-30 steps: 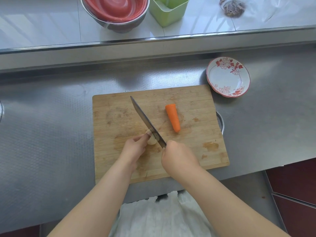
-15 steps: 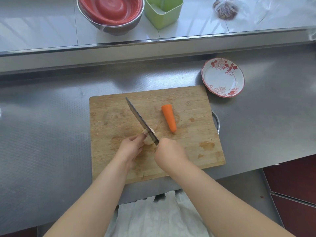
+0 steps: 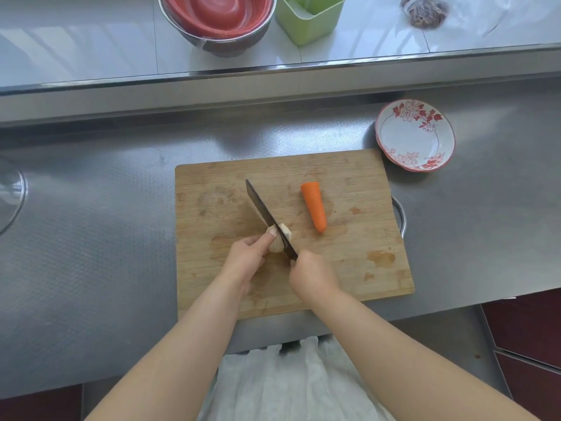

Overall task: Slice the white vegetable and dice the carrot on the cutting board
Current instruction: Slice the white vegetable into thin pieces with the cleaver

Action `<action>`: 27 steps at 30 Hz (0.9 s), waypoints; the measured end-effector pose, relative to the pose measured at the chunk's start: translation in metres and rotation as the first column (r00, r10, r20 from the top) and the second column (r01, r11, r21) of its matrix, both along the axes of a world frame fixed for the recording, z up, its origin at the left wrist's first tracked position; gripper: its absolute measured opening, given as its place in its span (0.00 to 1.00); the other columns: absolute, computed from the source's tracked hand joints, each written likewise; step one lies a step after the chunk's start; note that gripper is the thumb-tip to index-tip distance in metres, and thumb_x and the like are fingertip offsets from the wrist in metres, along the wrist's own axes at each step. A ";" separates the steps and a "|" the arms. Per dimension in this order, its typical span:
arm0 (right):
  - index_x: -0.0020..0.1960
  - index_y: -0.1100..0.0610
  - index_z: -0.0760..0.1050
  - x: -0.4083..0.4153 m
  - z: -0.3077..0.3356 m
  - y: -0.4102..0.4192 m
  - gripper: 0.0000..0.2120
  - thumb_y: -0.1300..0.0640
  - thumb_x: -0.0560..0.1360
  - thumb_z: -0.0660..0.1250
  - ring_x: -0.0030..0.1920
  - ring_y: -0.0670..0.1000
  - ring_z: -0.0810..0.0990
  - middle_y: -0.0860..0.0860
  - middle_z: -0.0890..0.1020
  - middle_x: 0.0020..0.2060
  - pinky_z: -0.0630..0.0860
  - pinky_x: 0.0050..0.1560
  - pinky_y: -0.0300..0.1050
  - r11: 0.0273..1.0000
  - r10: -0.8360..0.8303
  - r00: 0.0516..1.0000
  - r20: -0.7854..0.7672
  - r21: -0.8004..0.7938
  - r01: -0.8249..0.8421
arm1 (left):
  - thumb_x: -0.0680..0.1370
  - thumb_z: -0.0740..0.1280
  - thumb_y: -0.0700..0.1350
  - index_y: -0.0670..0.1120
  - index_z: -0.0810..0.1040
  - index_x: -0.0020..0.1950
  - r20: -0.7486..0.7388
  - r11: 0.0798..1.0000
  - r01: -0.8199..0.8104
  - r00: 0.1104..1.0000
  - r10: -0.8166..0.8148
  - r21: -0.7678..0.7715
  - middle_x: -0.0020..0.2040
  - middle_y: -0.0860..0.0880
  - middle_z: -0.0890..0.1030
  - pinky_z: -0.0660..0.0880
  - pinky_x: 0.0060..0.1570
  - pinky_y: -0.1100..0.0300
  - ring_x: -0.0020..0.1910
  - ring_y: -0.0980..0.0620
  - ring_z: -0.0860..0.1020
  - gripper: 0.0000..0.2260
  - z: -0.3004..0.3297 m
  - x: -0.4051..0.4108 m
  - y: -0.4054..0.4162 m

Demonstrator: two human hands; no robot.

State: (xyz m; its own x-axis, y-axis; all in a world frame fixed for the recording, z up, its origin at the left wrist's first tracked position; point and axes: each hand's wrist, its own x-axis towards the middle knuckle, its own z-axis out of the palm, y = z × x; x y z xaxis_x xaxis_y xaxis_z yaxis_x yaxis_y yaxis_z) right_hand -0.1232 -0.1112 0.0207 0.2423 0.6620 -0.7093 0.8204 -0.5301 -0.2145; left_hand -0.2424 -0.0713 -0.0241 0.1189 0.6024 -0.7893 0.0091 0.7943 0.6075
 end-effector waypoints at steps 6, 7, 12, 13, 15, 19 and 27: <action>0.57 0.57 0.73 0.007 -0.009 -0.001 0.12 0.52 0.81 0.56 0.51 0.58 0.79 0.56 0.80 0.50 0.73 0.43 0.45 0.999 -0.049 0.998 -0.038 0.013 0.050 | 0.75 0.69 0.58 0.52 0.63 0.73 -0.086 0.993 0.010 0.996 0.000 0.114 0.68 0.48 0.71 0.74 0.62 0.53 0.61 0.49 0.76 0.31 0.001 -0.004 -0.004; 0.58 0.56 0.73 0.009 -0.010 0.000 0.12 0.51 0.81 0.57 0.51 0.58 0.79 0.55 0.80 0.50 0.74 0.45 0.46 0.998 -0.068 0.996 -0.063 0.015 0.069 | 0.76 0.67 0.57 0.54 0.63 0.73 -0.105 0.987 0.019 0.994 -0.002 0.161 0.68 0.48 0.71 0.74 0.61 0.53 0.62 0.50 0.75 0.27 0.001 -0.005 -0.005; 0.66 0.47 0.66 0.026 -0.012 -0.008 0.15 0.53 0.79 0.58 0.46 0.54 0.80 0.50 0.81 0.49 0.78 0.48 0.52 0.981 -0.143 0.963 -0.227 0.098 0.169 | 0.83 0.56 0.53 0.57 0.69 0.68 -0.178 0.933 0.060 0.984 0.004 0.354 0.64 0.53 0.74 0.70 0.65 0.48 0.63 0.54 0.73 0.14 -0.006 -0.009 -0.011; 0.66 0.47 0.66 0.030 -0.012 -0.011 0.15 0.54 0.79 0.58 0.46 0.53 0.79 0.50 0.81 0.49 0.78 0.47 0.51 0.976 -0.163 0.954 -0.252 0.103 0.194 | 0.83 0.54 0.52 0.58 0.70 0.65 -0.178 0.925 0.061 0.984 0.007 0.376 0.63 0.53 0.74 0.70 0.66 0.47 0.63 0.54 0.73 0.12 -0.007 -0.008 -0.011; 0.67 0.46 0.66 0.038 -0.012 -0.015 0.17 0.54 0.80 0.58 0.48 0.51 0.79 0.48 0.80 0.50 0.77 0.50 0.49 0.959 -0.222 0.926 -0.307 0.105 0.265 | 0.84 0.52 0.52 0.59 0.71 0.63 -0.180 0.911 0.078 0.984 -0.004 0.404 0.61 0.53 0.75 0.69 0.66 0.48 0.62 0.54 0.73 0.12 -0.007 -0.005 -0.011; 0.65 0.48 0.70 0.054 -0.011 -0.015 0.14 0.55 0.80 0.59 0.40 0.49 0.76 0.46 0.78 0.41 0.73 0.41 0.44 0.915 -0.344 0.844 -0.411 0.055 0.400 | 0.79 0.52 0.63 0.54 0.70 0.67 -0.293 0.870 0.235 0.950 -0.110 0.433 0.63 0.54 0.74 0.68 0.66 0.53 0.64 0.55 0.71 0.22 -0.007 0.003 -0.011; 0.55 0.50 0.73 0.075 -0.013 -0.015 0.06 0.53 0.80 0.60 0.30 0.52 0.72 0.50 0.73 0.31 0.70 0.26 0.40 0.872 -0.446 0.777 -0.444 -0.021 0.488 | 0.75 0.71 0.52 0.57 0.62 0.73 -0.669 0.684 0.628 0.692 -0.271 0.373 0.69 0.56 0.67 0.65 0.65 0.55 0.69 0.54 0.64 0.30 -0.013 0.033 -0.009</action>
State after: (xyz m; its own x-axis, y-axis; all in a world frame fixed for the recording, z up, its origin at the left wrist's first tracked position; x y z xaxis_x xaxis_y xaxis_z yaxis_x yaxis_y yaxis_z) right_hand -0.0478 -0.1266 0.0077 0.2304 0.6119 -0.7567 0.2938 -0.7850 -0.5454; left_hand -0.2095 -0.0802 -0.0372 0.1794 0.9143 -0.3631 0.7211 0.1288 0.6807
